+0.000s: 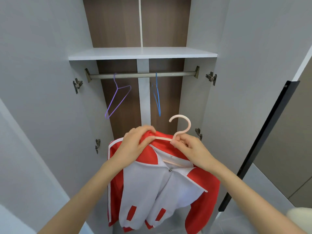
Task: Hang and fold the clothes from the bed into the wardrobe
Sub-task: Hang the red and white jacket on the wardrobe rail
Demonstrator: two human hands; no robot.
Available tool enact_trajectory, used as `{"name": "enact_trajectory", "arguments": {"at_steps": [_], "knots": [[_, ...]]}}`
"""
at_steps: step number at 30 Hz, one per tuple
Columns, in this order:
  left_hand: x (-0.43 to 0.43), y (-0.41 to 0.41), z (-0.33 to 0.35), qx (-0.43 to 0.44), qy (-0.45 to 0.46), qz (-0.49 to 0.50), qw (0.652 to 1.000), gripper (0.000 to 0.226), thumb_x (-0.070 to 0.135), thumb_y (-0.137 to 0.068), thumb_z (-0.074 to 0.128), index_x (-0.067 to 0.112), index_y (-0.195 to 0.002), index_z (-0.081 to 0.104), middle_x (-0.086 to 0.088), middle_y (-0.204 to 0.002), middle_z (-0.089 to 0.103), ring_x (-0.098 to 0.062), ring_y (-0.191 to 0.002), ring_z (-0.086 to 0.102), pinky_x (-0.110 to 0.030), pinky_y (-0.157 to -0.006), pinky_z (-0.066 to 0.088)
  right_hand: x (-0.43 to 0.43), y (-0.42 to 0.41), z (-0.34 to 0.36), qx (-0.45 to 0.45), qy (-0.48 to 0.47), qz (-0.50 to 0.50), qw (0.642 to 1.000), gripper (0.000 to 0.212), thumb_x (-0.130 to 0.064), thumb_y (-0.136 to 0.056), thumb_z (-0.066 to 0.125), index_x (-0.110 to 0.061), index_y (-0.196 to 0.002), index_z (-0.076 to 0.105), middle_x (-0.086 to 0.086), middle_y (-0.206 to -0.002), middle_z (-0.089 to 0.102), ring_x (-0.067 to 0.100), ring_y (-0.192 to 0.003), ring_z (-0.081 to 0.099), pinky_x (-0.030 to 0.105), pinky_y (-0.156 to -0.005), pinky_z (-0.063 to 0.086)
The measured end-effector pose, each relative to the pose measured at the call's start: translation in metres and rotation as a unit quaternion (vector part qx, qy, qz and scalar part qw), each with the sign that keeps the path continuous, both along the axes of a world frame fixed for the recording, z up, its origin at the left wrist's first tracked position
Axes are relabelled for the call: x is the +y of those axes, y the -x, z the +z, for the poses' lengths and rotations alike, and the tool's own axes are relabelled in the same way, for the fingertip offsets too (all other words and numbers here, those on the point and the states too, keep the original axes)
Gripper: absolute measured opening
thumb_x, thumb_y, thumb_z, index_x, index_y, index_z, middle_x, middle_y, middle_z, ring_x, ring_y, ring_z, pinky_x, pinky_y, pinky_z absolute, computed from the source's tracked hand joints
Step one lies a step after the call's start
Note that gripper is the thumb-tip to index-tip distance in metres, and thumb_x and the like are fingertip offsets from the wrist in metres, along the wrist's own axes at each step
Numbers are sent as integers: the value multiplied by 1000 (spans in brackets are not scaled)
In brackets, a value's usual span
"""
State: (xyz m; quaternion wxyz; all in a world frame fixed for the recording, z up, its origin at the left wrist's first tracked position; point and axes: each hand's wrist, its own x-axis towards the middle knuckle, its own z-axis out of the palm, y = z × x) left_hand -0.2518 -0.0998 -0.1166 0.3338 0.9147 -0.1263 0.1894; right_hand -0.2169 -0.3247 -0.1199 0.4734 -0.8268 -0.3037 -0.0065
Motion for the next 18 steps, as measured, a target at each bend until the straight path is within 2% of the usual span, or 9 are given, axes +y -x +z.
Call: {"name": "enact_trajectory", "arguments": {"at_steps": [2,4,5,7,9,10,13,15,18], "knots": [[11,-2,1,15,33,64,997,22,44,-93,54,38,-115,53,17,-98,63,-13,-102,55,-41,-95,40,-1,-1,1,20,-30,-19,999,27,-29,-95,59,-11,-75,55,5,-64,37,13,-61,29,27,-62,28],[23,-6,-1,53,9,146,988,20,48,-93,52,31,-102,59,13,-96,65,-17,-104,56,-42,-95,42,-2,-2,3,28,-41,-25,998,27,-28,-95,59,-11,-75,56,7,-66,39,15,-63,30,31,-65,29],[25,-7,-2,86,33,164,982,21,45,-94,52,28,-94,62,10,-96,66,-18,-104,58,-42,-96,44,-2,-3,4,26,-37,-26,999,27,-29,-95,59,-11,-75,56,6,-66,40,15,-63,31,32,-65,29],[23,-8,-6,123,143,131,973,17,31,-97,54,24,-87,66,6,-95,68,-13,-98,61,-26,-93,47,0,-5,5,15,-20,-33,999,28,-32,-94,60,-14,-73,56,2,-63,41,12,-60,32,33,-64,30],[18,-6,-5,127,229,90,961,17,19,-96,56,22,-86,70,10,-92,70,-2,-87,62,-4,-75,45,4,-5,4,1,3,-47,999,29,-36,-93,60,-19,-71,54,-8,-57,39,9,-56,32,32,-63,31],[16,-5,-5,130,271,85,950,16,22,-95,59,23,-84,72,13,-87,71,1,-83,63,-2,-69,43,5,-5,2,-3,13,-54,998,30,-38,-93,59,-21,-70,53,-11,-54,38,7,-55,31,31,-62,31],[15,-3,-6,158,298,115,934,29,52,-83,65,25,-75,72,16,-73,70,6,-71,63,-9,-62,44,5,-4,-3,-7,31,-63,997,31,-42,-92,58,-20,-72,53,-12,-51,37,7,-53,32,30,-61,32],[14,-2,-7,163,287,121,936,43,67,-75,62,25,-74,71,14,-73,68,6,-71,61,-14,-67,43,4,-3,-6,-7,36,-69,997,32,-44,-92,58,-20,-72,53,-13,-51,38,7,-53,32,31,-61,32],[15,-5,-12,84,167,142,972,19,48,-80,70,33,-68,67,15,-81,64,-5,-93,57,-30,-88,43,7,-2,-7,-11,42,-80,996,32,-44,-92,58,-21,-71,53,-13,-51,38,7,-52,33,30,-60,31]]}}
